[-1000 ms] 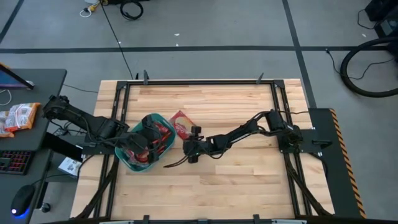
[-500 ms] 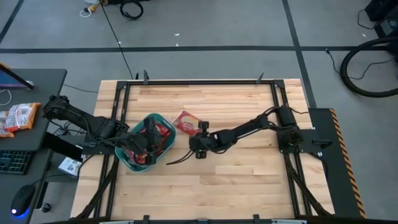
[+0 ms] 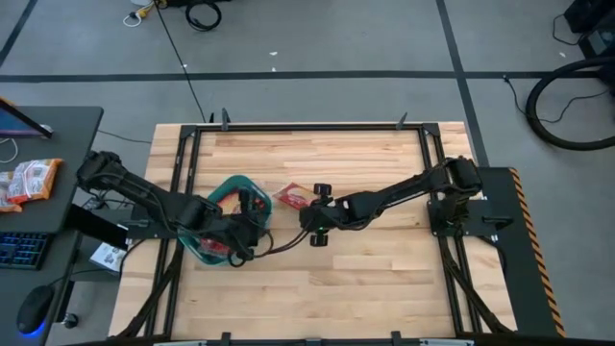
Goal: Sort popcorn bags into baskets
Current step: Put the red popcorn bag into the green bin
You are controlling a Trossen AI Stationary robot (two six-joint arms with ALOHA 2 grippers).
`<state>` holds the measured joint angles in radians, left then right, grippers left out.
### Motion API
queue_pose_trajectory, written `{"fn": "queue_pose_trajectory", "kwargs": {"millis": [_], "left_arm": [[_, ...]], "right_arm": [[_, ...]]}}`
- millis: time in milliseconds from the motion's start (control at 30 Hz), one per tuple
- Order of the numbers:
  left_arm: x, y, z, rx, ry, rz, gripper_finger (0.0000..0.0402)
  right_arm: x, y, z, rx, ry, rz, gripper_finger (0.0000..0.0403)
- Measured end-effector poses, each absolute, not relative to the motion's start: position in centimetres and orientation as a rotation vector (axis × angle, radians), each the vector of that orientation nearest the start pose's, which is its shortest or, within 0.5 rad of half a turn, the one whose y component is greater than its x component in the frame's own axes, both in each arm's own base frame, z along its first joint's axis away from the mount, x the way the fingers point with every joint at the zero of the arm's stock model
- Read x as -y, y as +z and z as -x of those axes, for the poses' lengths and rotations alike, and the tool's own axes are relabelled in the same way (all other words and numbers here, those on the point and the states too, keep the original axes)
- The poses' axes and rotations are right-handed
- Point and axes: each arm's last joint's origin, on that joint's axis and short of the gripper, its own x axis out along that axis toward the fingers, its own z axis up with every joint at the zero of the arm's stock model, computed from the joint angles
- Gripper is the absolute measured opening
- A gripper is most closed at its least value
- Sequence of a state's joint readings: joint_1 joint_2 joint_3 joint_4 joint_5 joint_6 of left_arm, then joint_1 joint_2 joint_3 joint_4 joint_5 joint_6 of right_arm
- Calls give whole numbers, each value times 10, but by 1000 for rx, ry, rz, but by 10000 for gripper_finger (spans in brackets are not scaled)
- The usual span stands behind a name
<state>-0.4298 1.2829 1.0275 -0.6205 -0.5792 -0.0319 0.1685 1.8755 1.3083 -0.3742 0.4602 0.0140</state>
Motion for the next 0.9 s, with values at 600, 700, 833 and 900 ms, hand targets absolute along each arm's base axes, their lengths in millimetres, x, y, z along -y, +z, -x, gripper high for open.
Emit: {"fn": "queue_pose_trajectory", "kwargs": {"millis": [600, 700, 833, 900], "left_arm": [[103, 238, -286, -780, 199, -395, 249], [97, 228, -296, -796, 225, -389, 249], [89, 216, -310, -806, 227, -343, 249], [84, 211, -315, -811, 228, -324, 249]], "right_arm": [[-60, 253, -369, -777, -132, 87, 0], [-61, 253, -369, -777, -115, 77, 0], [-64, 254, -369, -769, -107, 73, 0], [-66, 255, -369, -754, -101, 71, 0]]}}
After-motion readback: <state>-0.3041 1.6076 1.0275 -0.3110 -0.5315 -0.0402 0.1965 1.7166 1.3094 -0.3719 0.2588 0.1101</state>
